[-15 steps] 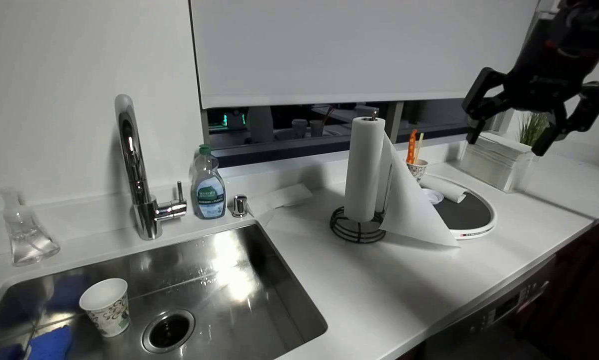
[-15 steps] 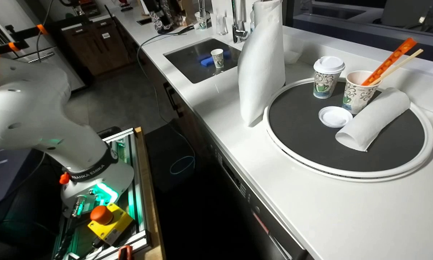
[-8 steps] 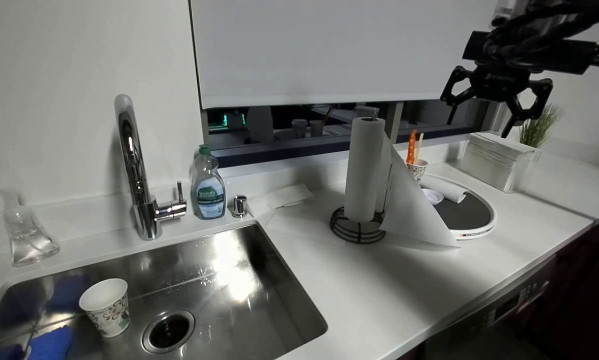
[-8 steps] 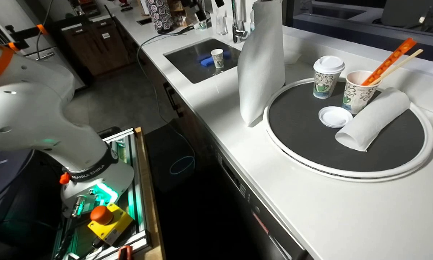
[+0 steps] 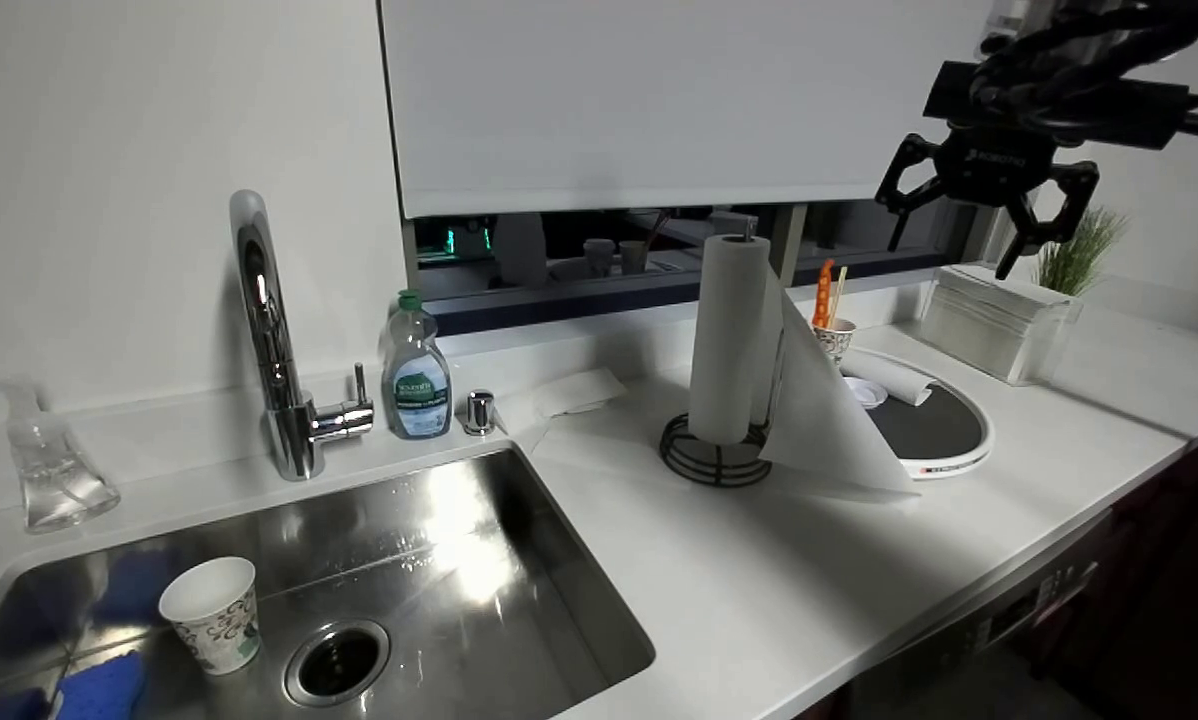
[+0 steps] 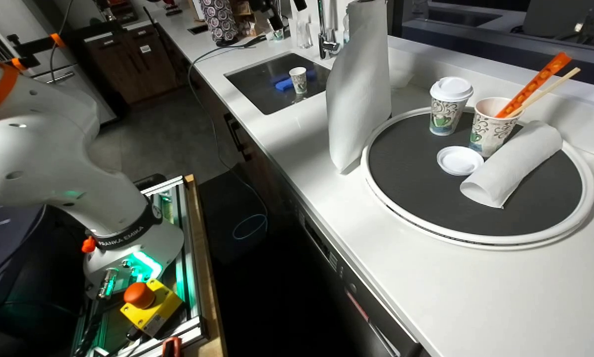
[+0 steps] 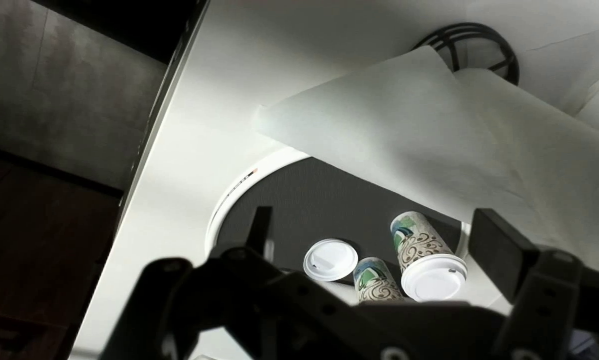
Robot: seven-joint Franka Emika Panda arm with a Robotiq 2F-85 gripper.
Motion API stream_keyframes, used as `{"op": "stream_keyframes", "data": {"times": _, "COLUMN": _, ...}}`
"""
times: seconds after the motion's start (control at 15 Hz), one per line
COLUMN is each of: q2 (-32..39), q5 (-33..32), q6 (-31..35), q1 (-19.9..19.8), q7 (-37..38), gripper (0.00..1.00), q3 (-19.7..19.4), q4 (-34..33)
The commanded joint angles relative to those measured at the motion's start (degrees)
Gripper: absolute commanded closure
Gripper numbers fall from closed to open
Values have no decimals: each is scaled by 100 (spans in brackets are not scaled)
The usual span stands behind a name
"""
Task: Remove the roll of paper towel from the paper towel holder and put it on the table
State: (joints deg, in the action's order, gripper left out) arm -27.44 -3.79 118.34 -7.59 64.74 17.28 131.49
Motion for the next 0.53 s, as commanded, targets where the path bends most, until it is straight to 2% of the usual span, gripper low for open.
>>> {"op": "stream_keyframes", "data": {"times": 0.0, "q2": 510, "q5": -172, "q6": 440, "q1": 151, "q7": 42, "gripper": 0, "q3": -242, "q4": -173}}
{"op": "stream_keyframes", "data": {"times": 0.33, "q2": 1203, "q5": -879, "q6": 991, "q1": 64, "q7": 266, "gripper": 0, "q3": -297, "q4": -785}}
{"op": "stream_keyframes", "data": {"times": 0.4, "q2": 1311, "q5": -857, "q6": 1113, "q1": 135, "q7": 207, "gripper": 0, "q3": -364, "q4": -890}}
{"op": "stream_keyframes", "data": {"times": 0.47, "q2": 1431, "q5": -554, "q6": 1311, "q1": 255, "q7": -15, "gripper": 0, "q3": -521, "q4": -1019}}
